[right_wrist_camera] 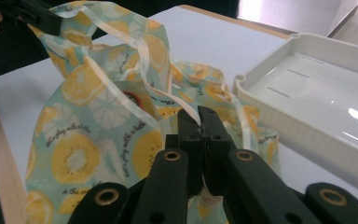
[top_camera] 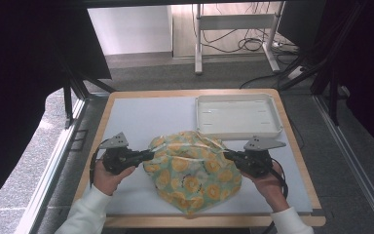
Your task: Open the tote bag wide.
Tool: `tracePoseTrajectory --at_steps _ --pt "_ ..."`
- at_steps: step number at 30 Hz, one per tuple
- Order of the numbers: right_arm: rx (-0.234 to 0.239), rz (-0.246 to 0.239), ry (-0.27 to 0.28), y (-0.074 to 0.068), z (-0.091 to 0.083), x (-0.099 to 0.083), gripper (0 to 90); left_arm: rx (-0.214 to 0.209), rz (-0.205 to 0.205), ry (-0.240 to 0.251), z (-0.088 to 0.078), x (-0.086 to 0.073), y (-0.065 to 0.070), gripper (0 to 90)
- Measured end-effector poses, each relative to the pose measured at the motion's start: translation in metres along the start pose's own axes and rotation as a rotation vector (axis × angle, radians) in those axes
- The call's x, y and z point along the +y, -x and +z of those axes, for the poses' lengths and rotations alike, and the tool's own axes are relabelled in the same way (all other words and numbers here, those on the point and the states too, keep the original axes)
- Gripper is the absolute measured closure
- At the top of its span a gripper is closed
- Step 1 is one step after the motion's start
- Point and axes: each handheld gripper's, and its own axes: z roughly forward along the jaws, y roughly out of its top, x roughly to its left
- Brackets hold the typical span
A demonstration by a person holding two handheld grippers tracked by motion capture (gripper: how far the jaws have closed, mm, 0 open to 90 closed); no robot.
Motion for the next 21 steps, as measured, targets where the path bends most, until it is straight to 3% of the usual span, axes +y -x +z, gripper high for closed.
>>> tracePoseTrajectory --at_steps 12,21 --pt "0.08 0.029 -0.032 -0.017 -0.006 -0.024 87.8 -0.028 0.005 0.0 -0.011 -0.014 0.013 87.3" --pt "0.107 0.04 -0.059 -0.022 -0.009 -0.04 87.8 -0.051 -0.009 -0.017 -0.011 -0.027 0.015 87.4"
